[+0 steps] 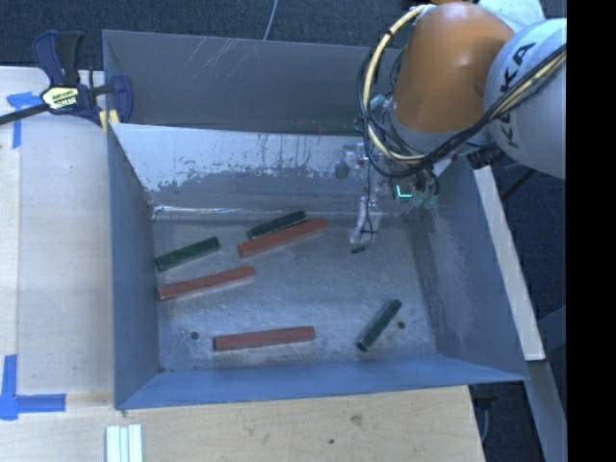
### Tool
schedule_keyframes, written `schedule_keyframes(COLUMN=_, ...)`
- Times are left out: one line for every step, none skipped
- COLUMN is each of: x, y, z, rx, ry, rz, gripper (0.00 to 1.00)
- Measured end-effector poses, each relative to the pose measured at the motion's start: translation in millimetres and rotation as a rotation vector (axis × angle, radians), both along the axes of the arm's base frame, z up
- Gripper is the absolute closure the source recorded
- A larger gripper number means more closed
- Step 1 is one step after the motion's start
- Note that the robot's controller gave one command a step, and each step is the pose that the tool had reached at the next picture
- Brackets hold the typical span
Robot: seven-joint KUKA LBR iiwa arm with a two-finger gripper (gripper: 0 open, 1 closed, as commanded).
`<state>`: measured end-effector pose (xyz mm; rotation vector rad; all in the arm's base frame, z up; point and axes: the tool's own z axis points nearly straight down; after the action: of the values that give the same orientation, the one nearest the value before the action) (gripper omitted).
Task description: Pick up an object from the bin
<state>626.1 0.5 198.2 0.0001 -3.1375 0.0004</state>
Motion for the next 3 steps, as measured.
schedule_keyframes(x=1.7, y=0, z=5, rx=0.000, ry=-0.008, rz=0.000, gripper=0.00)
schedule_keyframes(x=-13.1, y=17, z=-44, rx=0.000, ry=-0.012, rz=0.079, gripper=0.00)
schedule_keyframes(x=-16.4, y=16, z=-99, rx=0.000, ry=-0.006, rz=0.011, gripper=0.00)
